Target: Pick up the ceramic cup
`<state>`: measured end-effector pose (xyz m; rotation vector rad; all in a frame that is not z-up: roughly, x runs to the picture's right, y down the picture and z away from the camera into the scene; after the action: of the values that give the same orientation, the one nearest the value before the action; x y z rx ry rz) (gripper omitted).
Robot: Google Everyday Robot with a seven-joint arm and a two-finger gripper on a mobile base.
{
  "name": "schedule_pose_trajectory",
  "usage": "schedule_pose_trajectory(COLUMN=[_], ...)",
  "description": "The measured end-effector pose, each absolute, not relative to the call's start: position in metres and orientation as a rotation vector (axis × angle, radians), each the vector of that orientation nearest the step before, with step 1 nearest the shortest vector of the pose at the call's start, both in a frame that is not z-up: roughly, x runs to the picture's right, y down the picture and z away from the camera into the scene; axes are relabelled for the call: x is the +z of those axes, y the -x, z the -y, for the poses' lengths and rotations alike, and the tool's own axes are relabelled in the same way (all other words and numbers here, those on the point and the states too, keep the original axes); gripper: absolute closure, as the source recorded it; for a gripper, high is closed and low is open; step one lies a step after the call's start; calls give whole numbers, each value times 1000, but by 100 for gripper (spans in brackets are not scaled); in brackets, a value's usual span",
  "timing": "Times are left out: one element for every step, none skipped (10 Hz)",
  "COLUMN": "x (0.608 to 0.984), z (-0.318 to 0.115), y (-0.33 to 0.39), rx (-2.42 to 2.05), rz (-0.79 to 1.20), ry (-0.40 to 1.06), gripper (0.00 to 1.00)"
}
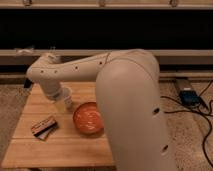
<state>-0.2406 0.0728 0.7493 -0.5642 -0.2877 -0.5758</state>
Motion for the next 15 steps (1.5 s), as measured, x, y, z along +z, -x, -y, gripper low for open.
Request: schedule_pose_trajectory(x=[752, 757, 759, 762, 768, 773, 778, 786, 791, 796, 802, 812, 816, 823, 829], z=[-69, -65, -62, -60, -58, -56, -55, -55, -56, -57, -58, -62, -64, -68, -72], y=[230, 216, 211, 211, 213, 212, 211, 211, 213, 212, 210, 209, 210, 213, 213], rx=[-555, -531, -523, -517, -517, -514, -511, -512, -515, -516, -516, -513, -514, -518, -521], rz=[278, 266, 259, 256, 257, 255, 254, 248, 246, 242, 235, 230, 229, 228, 225], ry=[559, 554, 550, 548, 549, 550, 551, 557, 560, 562, 563, 561, 560, 563, 567], gripper=[20, 20, 20, 20, 20, 20, 20, 20, 20, 20, 20, 20, 20, 20, 20])
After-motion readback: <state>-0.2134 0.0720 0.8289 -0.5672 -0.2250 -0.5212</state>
